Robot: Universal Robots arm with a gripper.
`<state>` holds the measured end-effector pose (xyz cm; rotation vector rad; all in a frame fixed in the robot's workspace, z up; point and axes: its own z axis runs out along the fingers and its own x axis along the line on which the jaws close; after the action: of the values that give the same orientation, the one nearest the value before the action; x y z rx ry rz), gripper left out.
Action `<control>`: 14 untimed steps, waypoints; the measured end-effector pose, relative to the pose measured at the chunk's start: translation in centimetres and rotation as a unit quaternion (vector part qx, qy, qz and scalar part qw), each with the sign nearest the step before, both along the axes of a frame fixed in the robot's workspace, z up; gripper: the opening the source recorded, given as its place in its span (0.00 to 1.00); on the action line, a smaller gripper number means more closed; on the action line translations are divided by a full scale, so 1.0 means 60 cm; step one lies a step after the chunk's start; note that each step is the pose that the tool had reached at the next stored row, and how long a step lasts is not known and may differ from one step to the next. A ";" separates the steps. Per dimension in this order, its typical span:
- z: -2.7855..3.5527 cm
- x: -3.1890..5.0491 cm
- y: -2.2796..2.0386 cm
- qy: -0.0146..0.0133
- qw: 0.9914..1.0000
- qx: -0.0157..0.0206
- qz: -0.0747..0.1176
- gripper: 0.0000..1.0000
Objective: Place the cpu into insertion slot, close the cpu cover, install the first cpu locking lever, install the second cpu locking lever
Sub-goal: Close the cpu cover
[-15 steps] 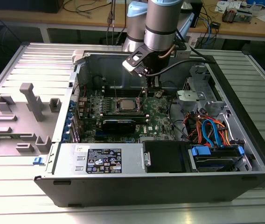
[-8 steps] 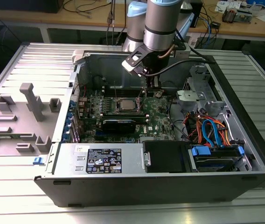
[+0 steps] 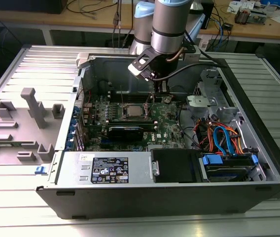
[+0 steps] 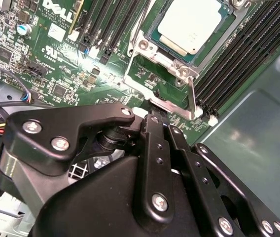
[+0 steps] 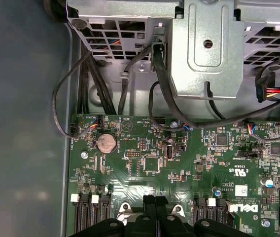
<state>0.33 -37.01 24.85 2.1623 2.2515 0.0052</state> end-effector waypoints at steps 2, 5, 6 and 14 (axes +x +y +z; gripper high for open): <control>0.000 -0.001 0.0000 0.000 1.000 0.000 0.000 0.11; 0.000 -0.002 0.0000 0.000 1.000 0.000 0.000 0.11; 0.000 -0.003 0.0000 0.000 1.000 0.000 0.000 0.11; -0.001 -0.005 0.0000 0.000 1.000 0.000 0.000 0.11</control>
<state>0.01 -37.01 24.81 2.1624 2.2515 0.0052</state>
